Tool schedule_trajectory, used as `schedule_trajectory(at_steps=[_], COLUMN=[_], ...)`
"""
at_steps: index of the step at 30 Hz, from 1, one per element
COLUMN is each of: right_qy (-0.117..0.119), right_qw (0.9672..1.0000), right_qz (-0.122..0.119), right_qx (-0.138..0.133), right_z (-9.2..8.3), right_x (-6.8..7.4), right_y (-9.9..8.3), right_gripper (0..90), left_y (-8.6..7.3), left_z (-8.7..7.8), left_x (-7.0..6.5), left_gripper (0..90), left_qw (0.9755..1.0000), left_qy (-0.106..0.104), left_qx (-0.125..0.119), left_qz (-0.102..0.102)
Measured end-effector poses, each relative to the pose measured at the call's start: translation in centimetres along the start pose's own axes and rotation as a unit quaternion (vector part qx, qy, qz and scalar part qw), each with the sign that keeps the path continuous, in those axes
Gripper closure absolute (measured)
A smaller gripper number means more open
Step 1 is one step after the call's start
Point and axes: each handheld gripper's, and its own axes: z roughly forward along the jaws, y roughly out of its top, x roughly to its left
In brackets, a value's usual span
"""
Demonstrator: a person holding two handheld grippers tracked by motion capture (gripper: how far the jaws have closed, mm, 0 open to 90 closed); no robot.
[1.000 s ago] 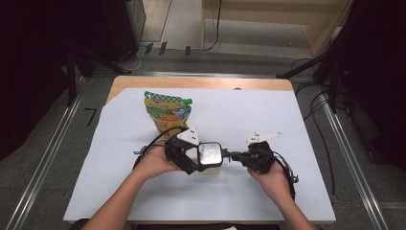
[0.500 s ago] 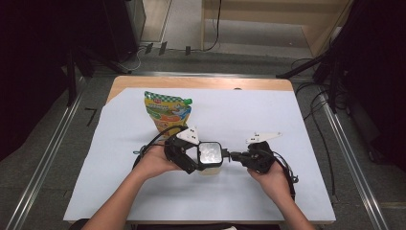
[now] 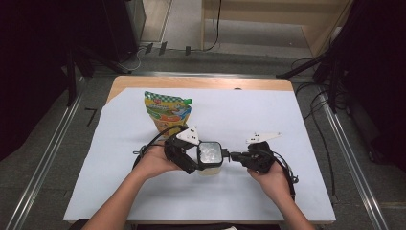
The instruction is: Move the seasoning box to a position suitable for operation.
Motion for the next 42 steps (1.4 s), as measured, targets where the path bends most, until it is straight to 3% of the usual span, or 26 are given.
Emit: schedule_trajectory(at_steps=[11,13,16,29,35,42], right_qy=[0.001,0.001,0.002,0.005,0.007,0.007], right_qw=[1.0,1.0,1.0,1.0,1.0,0.9999], right_qz=[0.001,0.001,0.001,0.0,0.005,0.006], right_qx=[0.0,-0.001,0.0,-0.003,-0.002,-0.005], right_z=[0.0,0.0,0.0,0.0,0.0,0.0], right_x=[0.0,0.0,0.1,0.0,0.0,0.0], right_y=[0.0,0.0,0.0,0.0,-0.1,-0.2], right_gripper=[90.0,90.0,90.0,90.0,90.0,90.0], left_y=[0.7,0.8,1.2,2.6,3.2,4.3], left_z=[-0.6,-1.0,-1.0,-1.4,-1.2,-1.0], left_x=[-0.4,-0.2,-0.6,-1.7,-1.7,-1.6], left_gripper=[17.9,34.7,35.5,67.6,72.8,73.5], left_qw=[0.9999,0.9992,0.9997,0.9984,0.9974,0.9972], left_qy=[0.009,-0.031,-0.021,-0.049,-0.063,-0.069], left_qx=[-0.006,-0.023,-0.015,-0.028,-0.02,-0.018], left_qz=[0.004,-0.006,-0.001,-0.003,-0.028,-0.026])
